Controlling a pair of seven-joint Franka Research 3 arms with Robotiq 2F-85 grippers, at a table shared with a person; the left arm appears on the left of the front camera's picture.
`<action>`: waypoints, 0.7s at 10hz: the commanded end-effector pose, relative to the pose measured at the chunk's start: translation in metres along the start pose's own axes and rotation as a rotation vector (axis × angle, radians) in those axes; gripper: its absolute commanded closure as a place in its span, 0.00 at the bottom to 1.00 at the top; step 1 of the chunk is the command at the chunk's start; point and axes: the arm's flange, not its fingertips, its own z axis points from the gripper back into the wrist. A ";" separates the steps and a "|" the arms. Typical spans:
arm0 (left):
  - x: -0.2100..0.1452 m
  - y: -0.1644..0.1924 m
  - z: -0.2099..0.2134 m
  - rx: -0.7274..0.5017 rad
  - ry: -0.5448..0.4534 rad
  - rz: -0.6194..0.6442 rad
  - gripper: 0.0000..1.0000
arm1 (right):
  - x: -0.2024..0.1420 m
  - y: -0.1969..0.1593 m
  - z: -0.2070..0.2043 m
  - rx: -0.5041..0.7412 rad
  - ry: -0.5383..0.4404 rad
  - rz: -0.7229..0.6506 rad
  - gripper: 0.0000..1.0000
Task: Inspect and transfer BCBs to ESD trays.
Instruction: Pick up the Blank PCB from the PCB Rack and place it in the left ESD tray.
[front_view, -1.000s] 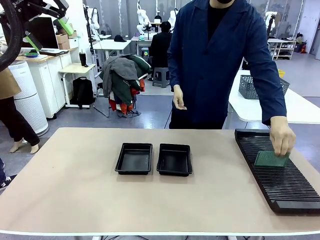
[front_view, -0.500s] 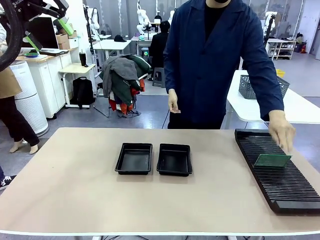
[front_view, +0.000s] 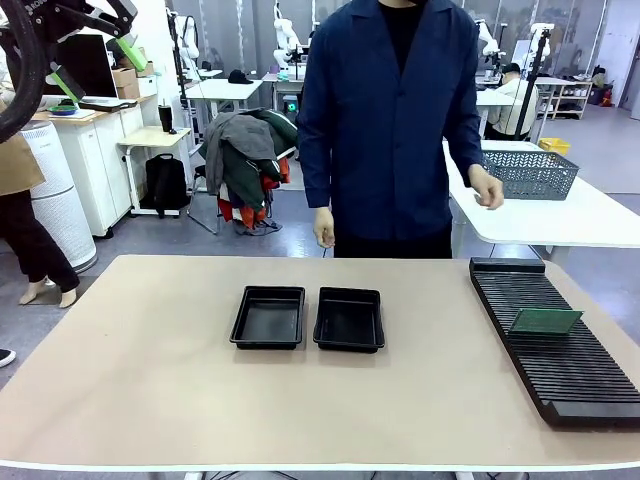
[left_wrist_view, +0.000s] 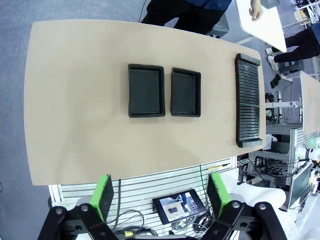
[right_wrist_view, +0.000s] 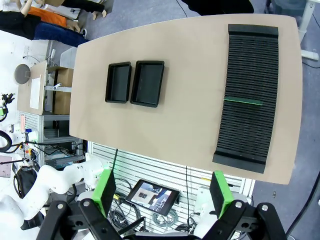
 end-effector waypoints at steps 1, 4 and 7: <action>0.000 0.000 0.000 0.000 0.000 -0.011 0.00 | -0.002 0.001 -0.001 0.001 -0.001 0.001 0.00; 0.000 0.000 0.000 0.000 0.000 -0.011 0.00 | -0.002 0.001 -0.001 0.001 -0.001 0.001 0.00; 0.000 0.000 0.000 0.000 0.000 -0.011 0.00 | -0.001 0.004 -0.001 -0.056 -0.004 0.094 0.00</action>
